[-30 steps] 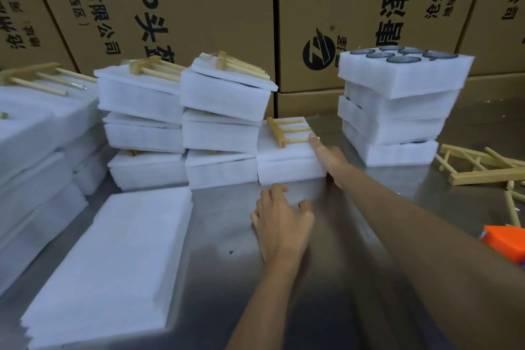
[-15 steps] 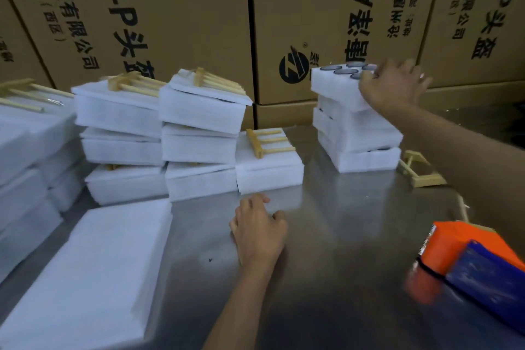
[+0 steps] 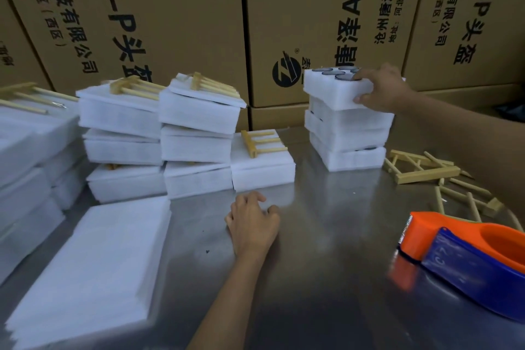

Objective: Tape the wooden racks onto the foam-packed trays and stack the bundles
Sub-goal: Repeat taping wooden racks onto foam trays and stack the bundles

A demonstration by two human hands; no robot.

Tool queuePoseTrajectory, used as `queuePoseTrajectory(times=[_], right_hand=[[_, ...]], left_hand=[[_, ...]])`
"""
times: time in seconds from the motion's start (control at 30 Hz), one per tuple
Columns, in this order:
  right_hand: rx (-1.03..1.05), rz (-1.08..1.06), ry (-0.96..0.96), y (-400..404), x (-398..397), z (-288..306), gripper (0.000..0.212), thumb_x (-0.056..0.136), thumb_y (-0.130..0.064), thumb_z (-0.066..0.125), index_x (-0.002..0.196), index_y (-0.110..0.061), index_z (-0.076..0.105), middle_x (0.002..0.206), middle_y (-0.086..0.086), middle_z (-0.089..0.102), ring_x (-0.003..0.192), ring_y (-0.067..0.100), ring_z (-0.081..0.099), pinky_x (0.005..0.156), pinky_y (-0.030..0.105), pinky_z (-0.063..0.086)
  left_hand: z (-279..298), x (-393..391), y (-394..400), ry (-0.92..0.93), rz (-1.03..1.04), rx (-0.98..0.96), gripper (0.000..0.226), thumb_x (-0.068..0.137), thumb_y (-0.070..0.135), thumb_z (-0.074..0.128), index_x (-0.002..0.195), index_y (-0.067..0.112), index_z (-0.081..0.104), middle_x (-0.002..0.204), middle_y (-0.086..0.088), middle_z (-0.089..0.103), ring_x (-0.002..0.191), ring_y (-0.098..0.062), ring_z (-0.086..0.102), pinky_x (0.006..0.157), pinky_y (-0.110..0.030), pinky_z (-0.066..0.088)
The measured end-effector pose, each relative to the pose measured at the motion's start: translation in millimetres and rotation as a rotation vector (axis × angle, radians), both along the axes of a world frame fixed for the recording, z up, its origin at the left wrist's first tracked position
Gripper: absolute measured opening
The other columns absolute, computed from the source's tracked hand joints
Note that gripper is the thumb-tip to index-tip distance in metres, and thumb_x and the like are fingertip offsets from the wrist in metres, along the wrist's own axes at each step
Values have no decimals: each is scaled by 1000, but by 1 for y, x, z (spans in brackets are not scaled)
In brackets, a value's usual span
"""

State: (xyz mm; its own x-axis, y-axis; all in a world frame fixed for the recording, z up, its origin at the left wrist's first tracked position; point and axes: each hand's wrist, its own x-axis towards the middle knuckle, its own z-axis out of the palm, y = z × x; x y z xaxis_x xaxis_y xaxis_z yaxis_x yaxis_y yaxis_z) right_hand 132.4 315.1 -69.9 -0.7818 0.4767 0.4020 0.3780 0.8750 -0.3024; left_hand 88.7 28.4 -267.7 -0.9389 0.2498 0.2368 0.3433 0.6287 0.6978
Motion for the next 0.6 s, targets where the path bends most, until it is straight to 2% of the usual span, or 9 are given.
queuePoseTrajectory(times=[0.17,0.23,0.3,0.4,0.5,0.6], right_hand=[[34,146,137,-49,49,0,44,88,-21,70,129,-26,57,120,14,42,125,33,36,107,50,32],[64,205,153,-76,81,-5,41,86,-22,71,125,-29,59,114,7,42,120,26,38,105,47,34],[108,254,140,-104,114,-18,40,84,-24,73,121,-31,61,111,2,43,115,21,40,99,43,34],[149,285,56,-145,152,-49,38,82,-35,72,117,-41,59,108,-6,41,106,12,38,86,35,29],[180,275,-51,-176,173,-87,43,81,-45,68,120,-48,50,102,-10,38,100,10,40,78,32,29],[144,301,-203,-202,185,-125,56,82,-53,62,127,-55,30,98,-11,36,103,13,47,71,31,35]], left_hand=[[0,-4,2,-17,31,125,20,93,27,54,111,23,60,122,0,56,118,-22,51,108,-39,29],[1,-5,1,-47,50,271,13,96,27,50,99,23,62,112,-1,62,109,-24,56,107,-42,35],[2,-4,-2,-108,47,470,17,98,25,48,85,24,59,97,-2,64,98,-25,59,99,-46,44],[7,-5,-10,-225,85,762,23,98,18,47,80,25,60,88,-1,64,94,-25,59,90,-43,48],[9,-12,-19,-360,103,995,24,99,12,40,96,10,63,101,-13,65,104,-28,61,98,-37,47],[8,-14,-25,-424,45,1065,22,98,10,41,96,5,63,105,-18,65,102,-27,62,100,-34,47]])
